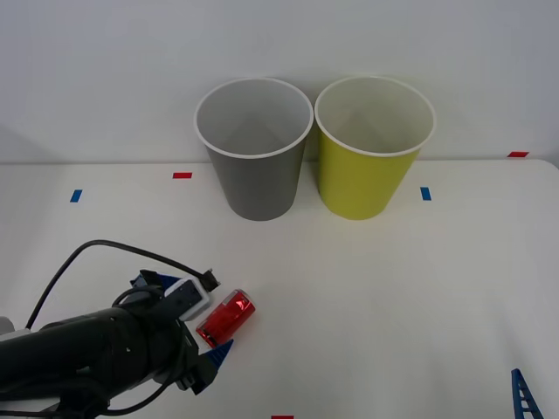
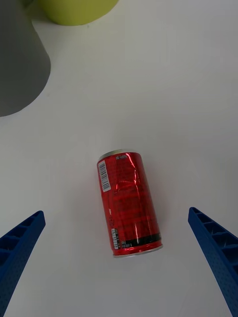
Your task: Put cans in the gray bin and PET bottles in the light green bin.
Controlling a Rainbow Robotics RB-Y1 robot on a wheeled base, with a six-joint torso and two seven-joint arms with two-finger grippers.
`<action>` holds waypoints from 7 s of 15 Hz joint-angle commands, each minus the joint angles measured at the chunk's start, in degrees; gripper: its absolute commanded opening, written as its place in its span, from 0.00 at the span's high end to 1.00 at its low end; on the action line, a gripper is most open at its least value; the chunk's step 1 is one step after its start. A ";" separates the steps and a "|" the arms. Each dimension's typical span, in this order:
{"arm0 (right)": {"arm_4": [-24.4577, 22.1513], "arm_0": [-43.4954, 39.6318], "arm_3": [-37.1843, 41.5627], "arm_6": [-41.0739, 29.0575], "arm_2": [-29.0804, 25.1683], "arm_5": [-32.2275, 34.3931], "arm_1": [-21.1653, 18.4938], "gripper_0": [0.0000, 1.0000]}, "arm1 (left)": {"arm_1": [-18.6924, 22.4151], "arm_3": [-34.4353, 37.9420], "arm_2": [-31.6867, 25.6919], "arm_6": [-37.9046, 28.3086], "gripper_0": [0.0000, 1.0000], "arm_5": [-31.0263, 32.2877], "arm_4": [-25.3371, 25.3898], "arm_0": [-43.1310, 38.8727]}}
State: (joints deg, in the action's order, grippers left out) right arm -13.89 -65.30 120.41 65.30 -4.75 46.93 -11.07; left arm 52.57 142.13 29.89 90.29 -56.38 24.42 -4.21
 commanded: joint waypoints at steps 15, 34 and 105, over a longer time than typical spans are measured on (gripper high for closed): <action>0.00 0.00 0.00 0.00 0.00 0.00 0.00 0.00 | -5.20 -7.40 3.42 -13.48 0.00 -0.40 0.80 6.06; 0.00 0.00 0.00 0.00 0.00 0.00 0.00 0.00 | -14.52 -12.58 7.90 -24.73 0.00 -20.87 -1.31 17.57; 0.00 0.00 0.00 0.00 0.00 0.00 0.00 0.00 | -24.19 -1.86 -11.61 -5.83 1.00 -27.11 -3.86 15.55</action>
State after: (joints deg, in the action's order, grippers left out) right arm -13.89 -65.30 120.41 65.30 -4.75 46.93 -11.07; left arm 29.26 138.39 20.07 83.88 -83.63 20.12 11.48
